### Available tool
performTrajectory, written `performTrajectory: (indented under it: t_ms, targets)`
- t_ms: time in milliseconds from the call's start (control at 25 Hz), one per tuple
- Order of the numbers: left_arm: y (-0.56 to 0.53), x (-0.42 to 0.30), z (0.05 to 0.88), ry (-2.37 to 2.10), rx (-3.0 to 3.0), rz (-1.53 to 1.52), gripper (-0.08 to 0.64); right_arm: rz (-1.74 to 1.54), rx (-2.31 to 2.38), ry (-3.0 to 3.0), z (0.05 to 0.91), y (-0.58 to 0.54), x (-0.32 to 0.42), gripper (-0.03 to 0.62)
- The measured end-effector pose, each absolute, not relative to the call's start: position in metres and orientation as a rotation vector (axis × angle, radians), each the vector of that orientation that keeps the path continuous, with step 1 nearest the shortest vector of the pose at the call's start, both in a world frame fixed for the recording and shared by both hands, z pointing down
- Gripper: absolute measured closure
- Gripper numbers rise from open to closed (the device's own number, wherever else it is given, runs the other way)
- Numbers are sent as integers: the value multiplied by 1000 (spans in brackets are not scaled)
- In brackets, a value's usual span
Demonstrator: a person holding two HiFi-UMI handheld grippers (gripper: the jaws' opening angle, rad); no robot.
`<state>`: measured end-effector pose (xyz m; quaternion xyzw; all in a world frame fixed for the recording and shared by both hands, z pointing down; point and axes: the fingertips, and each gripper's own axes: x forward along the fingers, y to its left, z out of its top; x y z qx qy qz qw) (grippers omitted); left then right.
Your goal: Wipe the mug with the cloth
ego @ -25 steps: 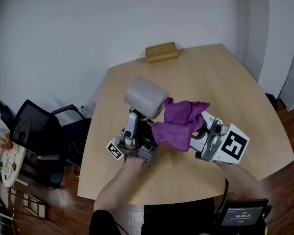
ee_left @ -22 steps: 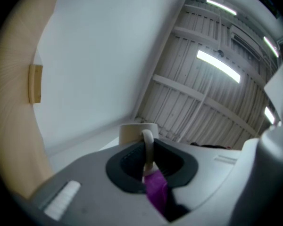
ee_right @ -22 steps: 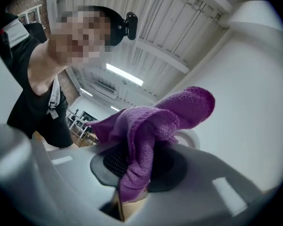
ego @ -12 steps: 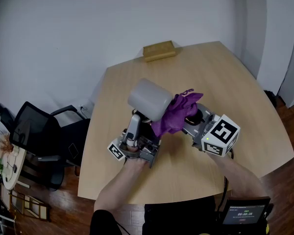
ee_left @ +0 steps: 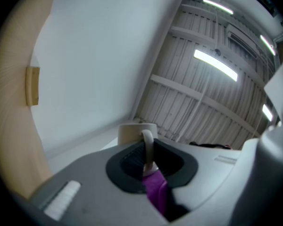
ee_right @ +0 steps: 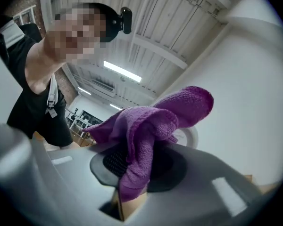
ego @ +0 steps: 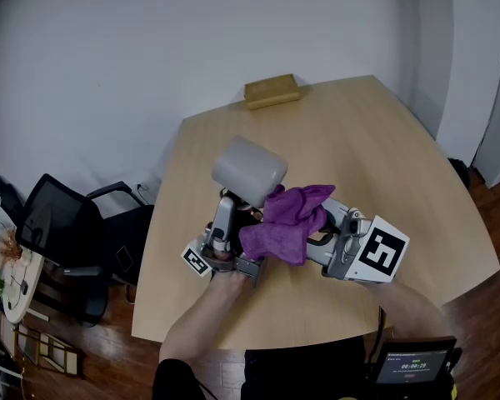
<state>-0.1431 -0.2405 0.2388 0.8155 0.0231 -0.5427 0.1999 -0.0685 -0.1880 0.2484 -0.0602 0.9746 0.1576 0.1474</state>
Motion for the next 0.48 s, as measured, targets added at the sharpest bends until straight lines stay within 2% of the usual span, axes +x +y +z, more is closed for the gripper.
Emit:
performTrajectory:
  t_ms: [240, 480]
  targets:
    - [-240, -135, 242, 87, 2295, -1473, 500, 407, -305, 2817, 264, -229, -59, 518]
    - [-246, -136, 248, 46, 2321, -1454, 500, 45, -664, 2806, 284, -298, -25, 518]
